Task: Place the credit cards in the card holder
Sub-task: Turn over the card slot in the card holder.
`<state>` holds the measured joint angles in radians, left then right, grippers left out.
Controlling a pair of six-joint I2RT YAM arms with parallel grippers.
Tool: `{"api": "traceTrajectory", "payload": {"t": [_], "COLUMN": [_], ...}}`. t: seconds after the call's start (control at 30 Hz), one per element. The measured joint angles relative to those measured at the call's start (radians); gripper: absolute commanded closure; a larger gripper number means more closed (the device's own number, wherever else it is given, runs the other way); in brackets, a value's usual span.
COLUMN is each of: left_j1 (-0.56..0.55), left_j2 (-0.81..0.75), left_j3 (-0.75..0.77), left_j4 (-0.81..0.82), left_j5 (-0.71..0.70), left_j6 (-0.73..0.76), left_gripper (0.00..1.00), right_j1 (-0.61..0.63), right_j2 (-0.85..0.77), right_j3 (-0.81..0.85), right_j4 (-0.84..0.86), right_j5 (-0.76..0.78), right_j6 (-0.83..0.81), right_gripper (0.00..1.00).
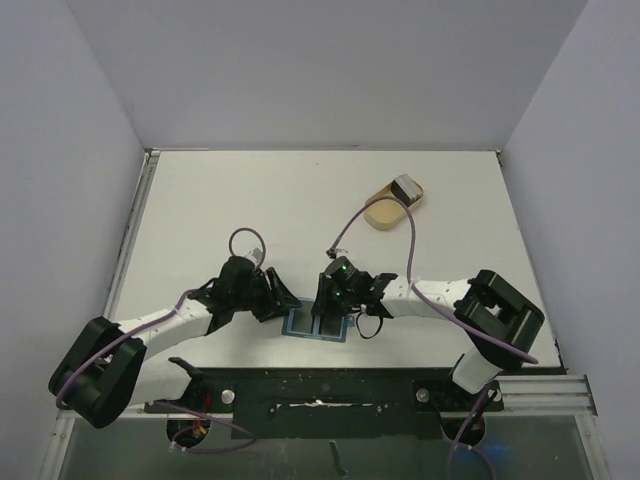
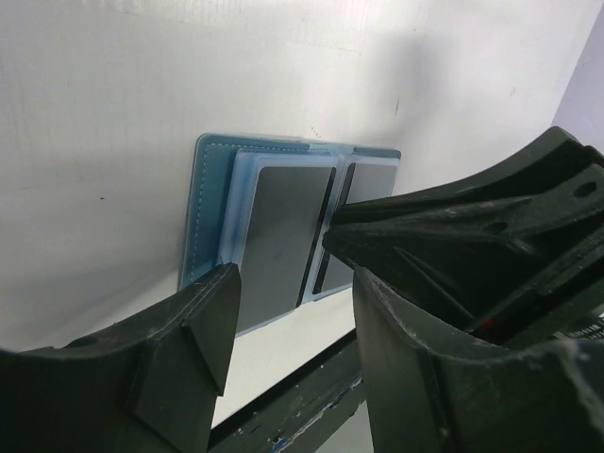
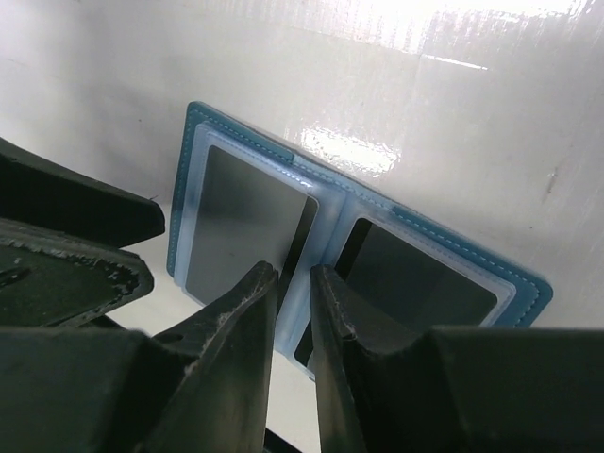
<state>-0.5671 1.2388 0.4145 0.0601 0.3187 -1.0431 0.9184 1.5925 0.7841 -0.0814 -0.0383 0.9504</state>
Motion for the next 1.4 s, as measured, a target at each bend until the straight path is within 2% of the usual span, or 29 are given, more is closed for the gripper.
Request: {"api": "traceTrajectory", "payload": {"t": [0.23, 0.97, 1.07, 1.2, 1.4], "left_j1": [0.001, 0.002, 0.002, 0.000, -0.025], "left_j2": [-0.002, 0.039, 0.040, 0.040, 0.040], "left_j3": [-0.007, -0.030, -0.040, -0.050, -0.062], "left_j4": [0.005, 0.113, 0.127, 0.169, 0.245], "left_j5": [0.001, 0.039, 0.053, 0.072, 0.090], "left_j6": [-0.003, -0.024, -0.037, -0.066, -0.121], "left_gripper": [0.50, 0.49, 0.49, 0.50, 0.50], "right_j1": [0.000, 0.000, 0.000, 0.000, 0.000], "right_j2": [0.042, 0.042, 0.042, 0.042, 0.014], "right_j3": [0.000, -0.012, -0.012, -0.012, -0.012], "right_j4": [0.023, 0.043, 0.043, 0.049, 0.044], "right_j5": [-0.008, -0.007, -0.007, -0.008, 0.007], "right_j6": [0.000, 0.001, 0.000, -0.002, -0.018], "right_gripper": [0.90, 0.91, 0.89, 0.79, 0.68]}}
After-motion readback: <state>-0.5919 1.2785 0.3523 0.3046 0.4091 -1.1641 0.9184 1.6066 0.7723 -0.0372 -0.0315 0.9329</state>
